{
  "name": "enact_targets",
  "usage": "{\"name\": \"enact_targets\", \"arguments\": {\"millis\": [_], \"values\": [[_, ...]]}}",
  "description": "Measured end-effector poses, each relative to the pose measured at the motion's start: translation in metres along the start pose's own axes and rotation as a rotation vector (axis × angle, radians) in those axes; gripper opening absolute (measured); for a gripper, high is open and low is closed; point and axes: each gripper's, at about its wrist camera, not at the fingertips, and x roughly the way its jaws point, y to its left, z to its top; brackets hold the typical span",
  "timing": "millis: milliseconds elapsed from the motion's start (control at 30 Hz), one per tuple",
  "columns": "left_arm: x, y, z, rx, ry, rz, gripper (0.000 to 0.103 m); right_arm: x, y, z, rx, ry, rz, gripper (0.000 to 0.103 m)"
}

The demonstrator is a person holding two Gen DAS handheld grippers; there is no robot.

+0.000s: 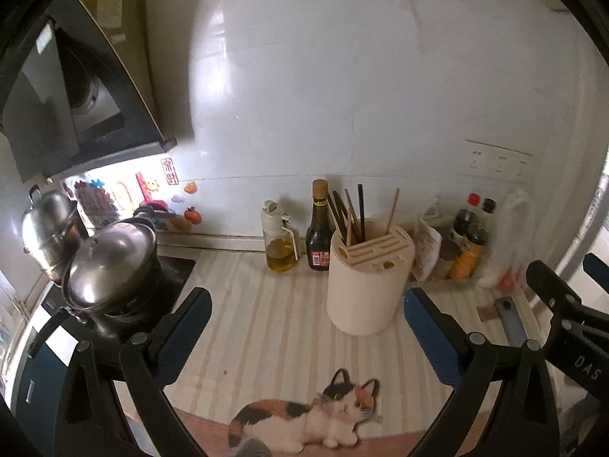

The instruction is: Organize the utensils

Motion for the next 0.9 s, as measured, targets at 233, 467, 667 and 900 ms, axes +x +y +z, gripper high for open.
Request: {"name": "enact_targets", "arguments": {"millis": [233,467,667,900], "values": [[-0.063,0.020,-0.020,0.007,-0.038,-0.042,0.103,-0.083,0.013,-0.017,0.021,-0.057,-0.054,0.103],[-0.094,0.029,-0.035,0.005,-0.063,-0.028,0.103,-0.138,0.023,-0.029,0.013,-0.090,-0.067,0.103],[-0.107,0.030,-0.041,-0.008,-0.037,-0.021,0.103,-0.150,0.025,-0.028,0.017,-0.089,-0.056,0.103],[-0.116,0.033,-0.047,-0.023,-0.052,0.001,0.103,-0.158,0.024,-0.029,0.013,-0.090,-0.055,0.103]]}}
